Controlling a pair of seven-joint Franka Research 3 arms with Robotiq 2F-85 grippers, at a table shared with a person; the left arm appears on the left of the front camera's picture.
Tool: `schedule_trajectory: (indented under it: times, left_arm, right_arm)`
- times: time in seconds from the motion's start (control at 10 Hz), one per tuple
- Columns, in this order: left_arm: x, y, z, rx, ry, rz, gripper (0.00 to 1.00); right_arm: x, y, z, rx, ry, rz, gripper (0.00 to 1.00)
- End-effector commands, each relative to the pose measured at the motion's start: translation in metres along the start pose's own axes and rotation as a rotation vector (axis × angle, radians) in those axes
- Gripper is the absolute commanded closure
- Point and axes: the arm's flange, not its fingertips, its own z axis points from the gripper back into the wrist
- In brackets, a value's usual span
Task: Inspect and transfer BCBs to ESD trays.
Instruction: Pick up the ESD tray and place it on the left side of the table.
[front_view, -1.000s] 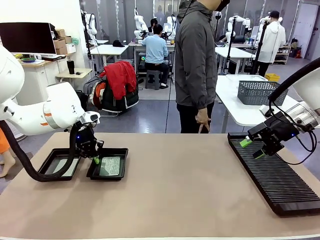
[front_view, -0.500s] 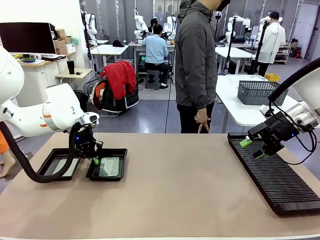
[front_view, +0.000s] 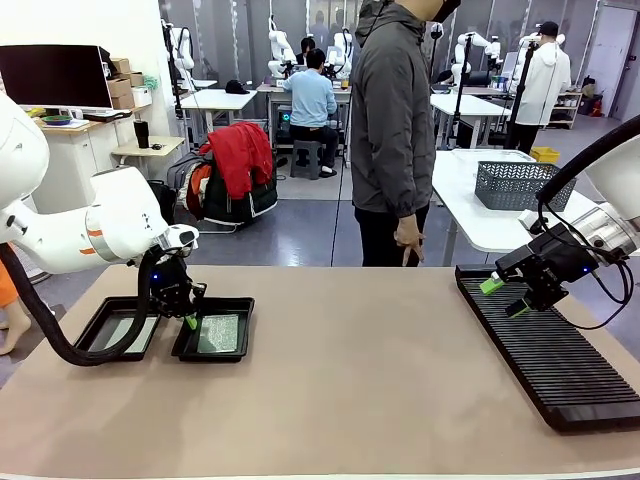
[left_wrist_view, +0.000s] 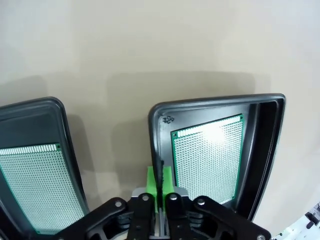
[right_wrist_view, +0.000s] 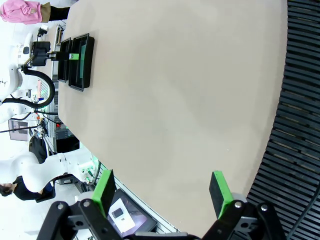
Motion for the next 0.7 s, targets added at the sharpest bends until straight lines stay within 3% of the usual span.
schedule_trajectory:
  times: [0.0, 0.6]
  left_arm:
    - [-0.001, -0.006, 0.006, 0.048, 0.003, 0.013, 0.78]
    - [-0.015, -0.038, 0.056, 0.221, -0.006, 0.003, 0.21]
  right_arm:
    - [-0.002, 0.002, -0.001, -0.011, -0.01, -0.017, 0.0]
    - [-0.002, 0.002, -0.001, -0.011, -0.01, -0.017, 0.0]
